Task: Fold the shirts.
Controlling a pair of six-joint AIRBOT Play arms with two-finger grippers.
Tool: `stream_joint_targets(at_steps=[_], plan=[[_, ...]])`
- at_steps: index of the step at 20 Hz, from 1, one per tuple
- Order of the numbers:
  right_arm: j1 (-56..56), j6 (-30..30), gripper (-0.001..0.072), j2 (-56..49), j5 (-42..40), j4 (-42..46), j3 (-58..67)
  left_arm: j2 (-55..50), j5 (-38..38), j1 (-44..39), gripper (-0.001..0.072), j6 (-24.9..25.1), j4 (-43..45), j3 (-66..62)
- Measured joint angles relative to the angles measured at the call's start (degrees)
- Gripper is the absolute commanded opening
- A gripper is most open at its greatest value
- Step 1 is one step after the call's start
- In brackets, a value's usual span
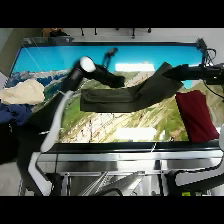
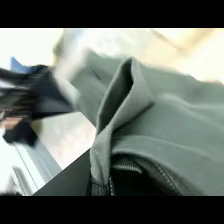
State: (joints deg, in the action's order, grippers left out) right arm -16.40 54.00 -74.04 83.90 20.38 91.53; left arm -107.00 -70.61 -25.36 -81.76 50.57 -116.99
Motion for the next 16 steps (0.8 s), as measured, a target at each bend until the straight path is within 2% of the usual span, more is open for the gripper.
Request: stream_joint_targets(at_steps=[2, 6, 7, 9, 12, 13, 14, 16], plan=[[6.6, -0.7, 0.0022, -0.6, -5.4, -2.4, 0.1, 8.1, -5.2, 4.9, 0.0011, 0.6, -1.2, 0.0], [25.9, -4.5, 0.0022, -5.1, -22.4, -4.7, 0.1, 22.6, -13.2, 13.2, 0.0012, 1.0, -2.6, 0.0], [31.3, -5.9, 0.0059, -7.0, -27.6, -5.6, 0.1, 25.6, -15.0, 14.7, 0.0011, 1.2, -2.8, 0.1], [41.4, -11.7, 0.065, -11.1, -37.0, -10.2, 0.1, 31.1, -17.2, 16.5, 0.0011, 1.9, -3.3, 1.9], [52.3, -23.2, 0.0657, -15.7, -47.2, -19.9, 0.3, 38.9, -16.9, 17.7, 0.0011, 4.1, -3.7, 9.0], [53.8, -25.6, 0.0637, -16.2, -49.2, -22.0, 0.4, 41.0, -15.9, 17.9, 0.0012, 4.7, -3.8, 11.7], [54.7, -27.6, 0.0564, -16.3, -50.8, -23.8, 0.5, 43.3, -14.7, 18.0, 0.0011, 5.6, -4.0, 15.2], [54.2, -29.5, 0.056, -15.6, -51.3, -24.8, 0.7, 46.8, -12.0, 18.2, 0.0011, 6.5, -4.0, 20.9]])
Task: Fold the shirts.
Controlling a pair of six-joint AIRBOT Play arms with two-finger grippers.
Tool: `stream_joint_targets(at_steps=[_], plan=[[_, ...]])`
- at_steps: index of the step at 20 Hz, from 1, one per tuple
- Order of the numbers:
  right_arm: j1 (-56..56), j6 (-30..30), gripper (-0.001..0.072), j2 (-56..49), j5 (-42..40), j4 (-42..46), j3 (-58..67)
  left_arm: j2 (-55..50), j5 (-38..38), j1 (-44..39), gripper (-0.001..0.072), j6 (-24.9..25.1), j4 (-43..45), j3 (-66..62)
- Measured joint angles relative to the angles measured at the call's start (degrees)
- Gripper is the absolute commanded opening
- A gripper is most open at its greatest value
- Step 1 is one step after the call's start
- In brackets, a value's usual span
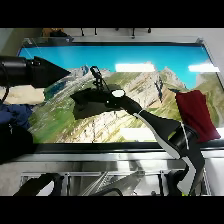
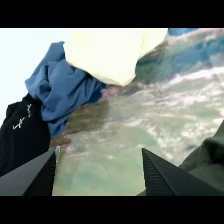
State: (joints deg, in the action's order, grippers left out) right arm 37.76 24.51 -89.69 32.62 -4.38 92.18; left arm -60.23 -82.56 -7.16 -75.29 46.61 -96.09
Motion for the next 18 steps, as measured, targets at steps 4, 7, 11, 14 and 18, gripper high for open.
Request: stream_joint_targets(at_steps=[4, 7, 11, 14, 18], plan=[[-8.7, 11.3, 0.056, 3.5, 4.2, 12.5, 0.1, 4.5, 4.0, 0.1, 0.0012, 1.2, -0.1, 7.6], [-18.6, 25.9, 0.056, 4.6, 11.1, 26.5, 0.1, 6.4, 5.2, 0.1, 0.0012, 1.5, -0.2, 9.6], [-28.4, 36.4, 0.056, 2.5, 19.5, 36.2, 0.0, 7.3, 6.0, 0.1, 0.0012, 1.7, -0.2, 10.5], [-31.0, 39.3, 0.056, -1.2, 22.4, 38.8, 0.0, 7.1, 6.1, 0.1, 0.0011, 1.8, -0.2, 10.7], [-32.0, 40.4, 0.056, -6.5, 24.1, 37.6, 0.0, 5.4, 5.7, 0.1, 0.0012, 1.8, -0.2, 10.8]])
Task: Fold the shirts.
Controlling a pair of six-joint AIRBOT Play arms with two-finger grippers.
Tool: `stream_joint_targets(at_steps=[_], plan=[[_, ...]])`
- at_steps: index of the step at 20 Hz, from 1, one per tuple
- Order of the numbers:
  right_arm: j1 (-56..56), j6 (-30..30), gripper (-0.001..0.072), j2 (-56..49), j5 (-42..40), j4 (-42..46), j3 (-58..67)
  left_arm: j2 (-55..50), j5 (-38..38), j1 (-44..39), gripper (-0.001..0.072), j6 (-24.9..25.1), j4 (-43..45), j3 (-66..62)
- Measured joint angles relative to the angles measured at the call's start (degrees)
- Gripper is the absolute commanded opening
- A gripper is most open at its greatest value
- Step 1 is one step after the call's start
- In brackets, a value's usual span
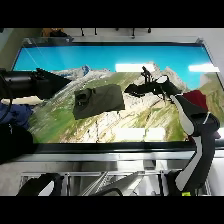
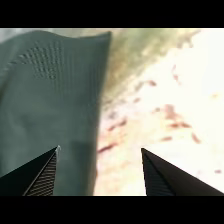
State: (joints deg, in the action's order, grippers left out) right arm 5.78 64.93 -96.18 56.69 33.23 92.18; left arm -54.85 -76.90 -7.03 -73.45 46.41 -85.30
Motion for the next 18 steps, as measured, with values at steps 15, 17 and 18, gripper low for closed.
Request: stream_joint_targets(at_steps=[15, 17, 18], plan=[[5.9, -11.6, 0.002, -2.4, 2.5, -21.7, 2.5, -7.3, -1.8, 0.0, 0.0011, -0.2, -0.2, 0.0], [3.7, -12.8, 0.002, 0.9, 3.1, -24.4, 5.4, -7.4, -2.7, 0.0, 0.0012, -0.2, -0.2, 0.0], [1.9, -13.1, 0.002, 2.8, 3.1, -25.1, 7.1, -7.5, -3.1, 0.0, 0.0012, -0.2, -0.2, 0.0]])
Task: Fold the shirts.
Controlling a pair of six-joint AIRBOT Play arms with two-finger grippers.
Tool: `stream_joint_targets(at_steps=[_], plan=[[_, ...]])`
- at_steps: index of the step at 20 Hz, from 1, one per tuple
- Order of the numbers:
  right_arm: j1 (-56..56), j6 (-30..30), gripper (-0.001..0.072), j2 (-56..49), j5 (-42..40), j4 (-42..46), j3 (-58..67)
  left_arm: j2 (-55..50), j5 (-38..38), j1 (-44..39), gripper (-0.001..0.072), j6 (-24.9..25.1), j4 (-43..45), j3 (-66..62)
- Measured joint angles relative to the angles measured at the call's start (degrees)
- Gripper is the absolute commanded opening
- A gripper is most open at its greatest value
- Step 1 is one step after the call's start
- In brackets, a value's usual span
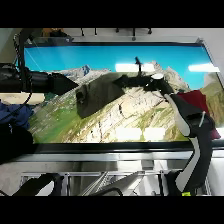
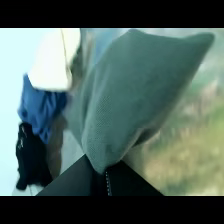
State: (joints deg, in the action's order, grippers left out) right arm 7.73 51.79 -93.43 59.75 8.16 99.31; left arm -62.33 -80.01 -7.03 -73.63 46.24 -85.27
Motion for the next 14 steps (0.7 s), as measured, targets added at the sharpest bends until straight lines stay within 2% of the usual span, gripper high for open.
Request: stream_joint_targets(at_steps=[3, 8, 14], plan=[[-7.2, 1.8, 0.002, 6.4, -1.4, 0.8, 5.0, 0.0, -0.7, 0.0, 0.0011, 0.0, 0.0, 0.0], [-21.9, 12.6, 0.002, 12.9, -3.9, 14.9, 8.2, 0.0, -1.0, 0.0, 0.0012, -0.5, 0.0, 0.0], [-34.6, 25.4, 0.0019, 14.4, -0.3, 30.9, 8.7, 0.0, -1.0, 0.0, 0.0012, -0.9, 0.0, 0.0]])
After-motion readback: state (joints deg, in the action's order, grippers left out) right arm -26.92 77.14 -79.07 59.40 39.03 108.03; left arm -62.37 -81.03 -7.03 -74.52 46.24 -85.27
